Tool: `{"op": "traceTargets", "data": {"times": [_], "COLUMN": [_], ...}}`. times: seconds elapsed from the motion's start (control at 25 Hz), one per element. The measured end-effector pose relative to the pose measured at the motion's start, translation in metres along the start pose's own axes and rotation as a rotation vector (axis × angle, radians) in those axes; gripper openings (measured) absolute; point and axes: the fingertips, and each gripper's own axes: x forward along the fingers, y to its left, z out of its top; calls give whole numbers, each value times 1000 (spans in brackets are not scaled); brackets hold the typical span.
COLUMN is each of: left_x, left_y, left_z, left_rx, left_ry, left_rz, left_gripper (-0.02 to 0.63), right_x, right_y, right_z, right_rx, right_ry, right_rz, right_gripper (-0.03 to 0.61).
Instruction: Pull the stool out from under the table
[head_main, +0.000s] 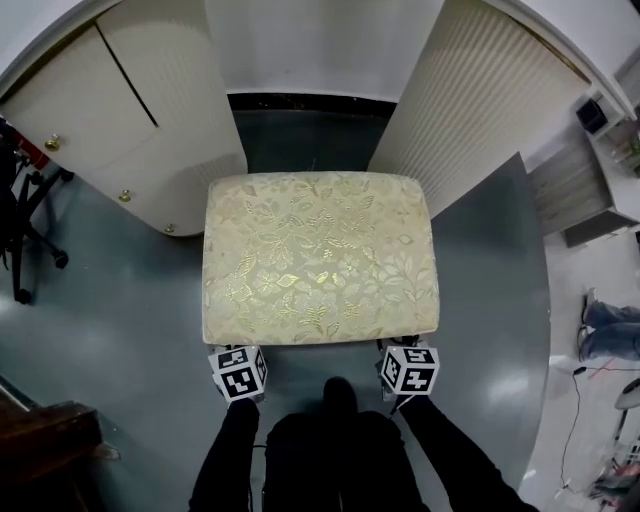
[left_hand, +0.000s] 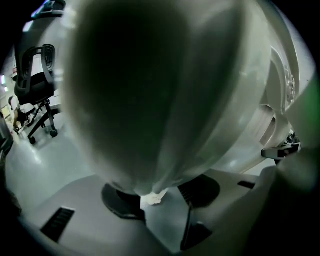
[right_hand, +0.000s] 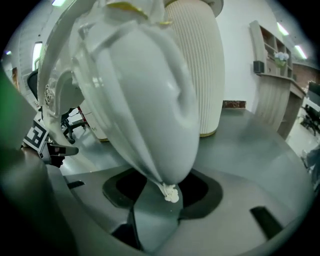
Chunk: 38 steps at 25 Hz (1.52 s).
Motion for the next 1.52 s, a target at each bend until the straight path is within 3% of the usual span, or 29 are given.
{"op": "traceTargets", "data": {"times": [0.2,0.48,0.68,0.8,1.0,1.2,1.52], "left_x": [-13,-60,-98,-122,-162,-199,-256], "left_y": [1,3,-9,-20,-32,-45,-60], "left_z": [-10,-14,-3,11,43,87,146], "left_rx": [-5,-58,-66,-75,-80,-52,-47], "left_ry": [111,240,285,304,327,324,295], "left_rz": [25,85,57,19,-12,-30,-11], "left_gripper": [193,196,195,191,167,107,34], "right_x": [-17,-60,-97,-119,-160,-201,-257], "right_y": [-3,7,25,33,47,57,68], "right_z": [-9,-17,9,18,45,86,148], "right_rx": [27,145,66,47,31,-6,40], "right_ry": [96,229,264,279,291,279,268], "right_rz": [-23,-26,3,22,25,21,29], "right_gripper": [189,187,187,172,91,13,5]}}
